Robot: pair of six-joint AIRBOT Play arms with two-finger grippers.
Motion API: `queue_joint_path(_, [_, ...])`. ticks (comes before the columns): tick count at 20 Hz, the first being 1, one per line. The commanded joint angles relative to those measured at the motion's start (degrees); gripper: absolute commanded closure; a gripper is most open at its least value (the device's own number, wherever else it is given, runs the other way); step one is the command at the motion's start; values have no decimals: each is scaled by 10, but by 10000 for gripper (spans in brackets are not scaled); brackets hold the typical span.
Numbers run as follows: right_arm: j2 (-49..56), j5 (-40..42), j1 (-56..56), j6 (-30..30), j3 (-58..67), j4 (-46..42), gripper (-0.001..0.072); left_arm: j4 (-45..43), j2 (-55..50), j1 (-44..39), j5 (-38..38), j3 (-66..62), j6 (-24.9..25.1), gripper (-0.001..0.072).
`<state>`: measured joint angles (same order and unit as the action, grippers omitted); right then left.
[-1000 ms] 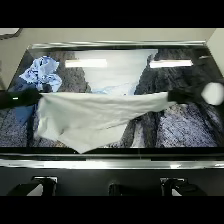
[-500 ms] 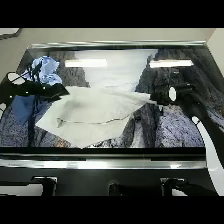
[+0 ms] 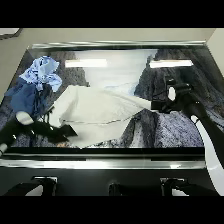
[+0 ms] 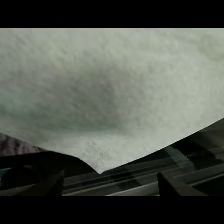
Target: Fold the shirts.
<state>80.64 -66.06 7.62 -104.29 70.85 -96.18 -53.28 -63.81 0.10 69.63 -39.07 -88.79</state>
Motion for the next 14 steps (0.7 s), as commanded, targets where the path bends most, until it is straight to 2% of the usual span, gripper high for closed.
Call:
queue_joint_path(1, [0, -20, 1, 17, 0, 25, 652, 122, 36, -64, -155, 144, -13, -9])
queue_joint_path(6, [0, -28, 1, 17, 0, 27, 652, 206, -24, -126, -273, 142, -21, -7])
queue_joint_path(7, [0, -30, 1, 17, 0, 28, 652, 212, -37, -128, -283, 134, -21, 66])
queue_joint_path(9, [-12, -24, 1, 16, 1, 27, 652, 211, -45, -122, -297, 109, -16, 508])
queue_joint_path(10, [-25, -9, 1, 16, 1, 27, 652, 211, -43, -112, -292, 88, 2, 680])
queue_joint_path(12, [-76, 37, 1, 16, 4, 23, 654, 195, -28, -87, -253, 17, 45, 681])
queue_joint_path(14, [-139, 81, 1, 5, 31, -9, 654, 129, 13, -68, -208, -88, 68, 682])
